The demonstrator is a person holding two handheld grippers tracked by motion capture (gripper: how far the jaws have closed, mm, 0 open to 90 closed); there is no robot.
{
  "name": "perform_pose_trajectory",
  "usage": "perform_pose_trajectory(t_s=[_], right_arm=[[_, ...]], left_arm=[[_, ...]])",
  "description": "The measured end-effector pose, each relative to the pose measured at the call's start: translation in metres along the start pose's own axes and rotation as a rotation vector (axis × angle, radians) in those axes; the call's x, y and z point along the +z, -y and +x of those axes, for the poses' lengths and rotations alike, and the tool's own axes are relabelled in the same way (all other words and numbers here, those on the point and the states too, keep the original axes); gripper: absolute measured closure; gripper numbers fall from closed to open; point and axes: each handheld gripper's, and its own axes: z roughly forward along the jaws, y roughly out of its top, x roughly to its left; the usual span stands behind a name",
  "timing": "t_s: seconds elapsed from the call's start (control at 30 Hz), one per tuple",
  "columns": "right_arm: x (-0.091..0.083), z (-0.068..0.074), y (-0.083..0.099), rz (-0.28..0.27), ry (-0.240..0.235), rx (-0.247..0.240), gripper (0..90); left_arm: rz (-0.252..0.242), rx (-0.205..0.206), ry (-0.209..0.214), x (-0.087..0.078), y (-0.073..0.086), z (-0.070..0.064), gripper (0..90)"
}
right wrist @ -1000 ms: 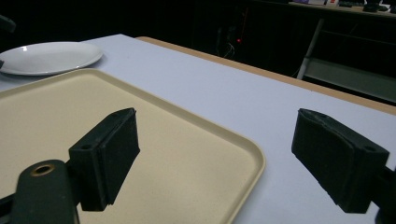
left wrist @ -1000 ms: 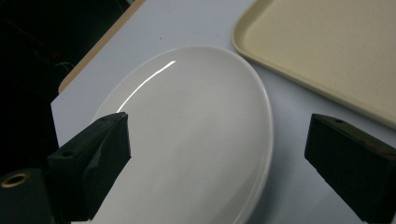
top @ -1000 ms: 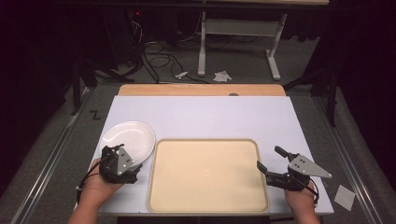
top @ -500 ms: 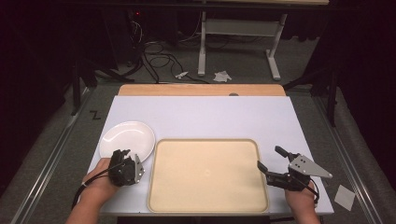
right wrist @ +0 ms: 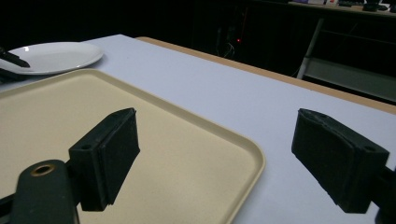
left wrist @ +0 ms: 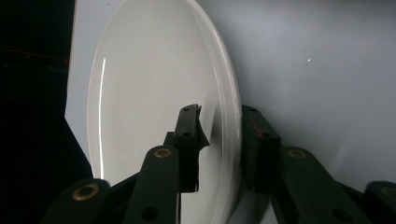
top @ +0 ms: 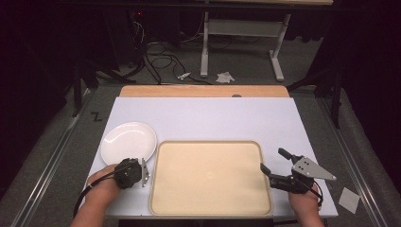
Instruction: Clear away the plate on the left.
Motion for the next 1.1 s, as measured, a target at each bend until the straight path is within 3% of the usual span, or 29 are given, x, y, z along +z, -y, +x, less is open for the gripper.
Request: perform_pose_trajectory(t_s=[0.13, 0.2, 0.4, 0.9, 0.93, 1.1], right_arm=[[0.0002, 0.0, 0.0007, 0.009, 0.0, 0.0, 15.8], [0.0002, -0.0001, 0.0008, 0.005, -0.001, 0.008, 15.8], [-0.0004, 0.0003, 0.0008, 0.006, 0.003, 0.012, 15.8], [-0.0011, -0.0019, 0.001, -0.001, 0.003, 0.007, 15.8], [-0.0015, -0.002, 0.0011, 0.0, 0.004, 0.008, 15.8], [0.0006, -0.0033, 0.0012, 0.002, -0.002, 0.015, 15.7]], left_arm=[[-0.016, -0.037, -0.007, 0.0007, 0.001, -0.0014, 70.4], [-0.056, -0.106, -0.003, 0.0034, 0.0025, -0.0035, 69.5], [-0.082, -0.162, 0.036, 0.0038, 0.0069, -0.0006, 74.5], [-0.052, -0.126, 0.024, 0.0038, 0.0015, -0.0028, 78.4], [-0.011, -0.074, 0.025, 0.001, 0.0009, 0.0011, 78.4], [-0.017, -0.084, 0.022, 0.0019, 0.0, 0.0006, 78.7]])
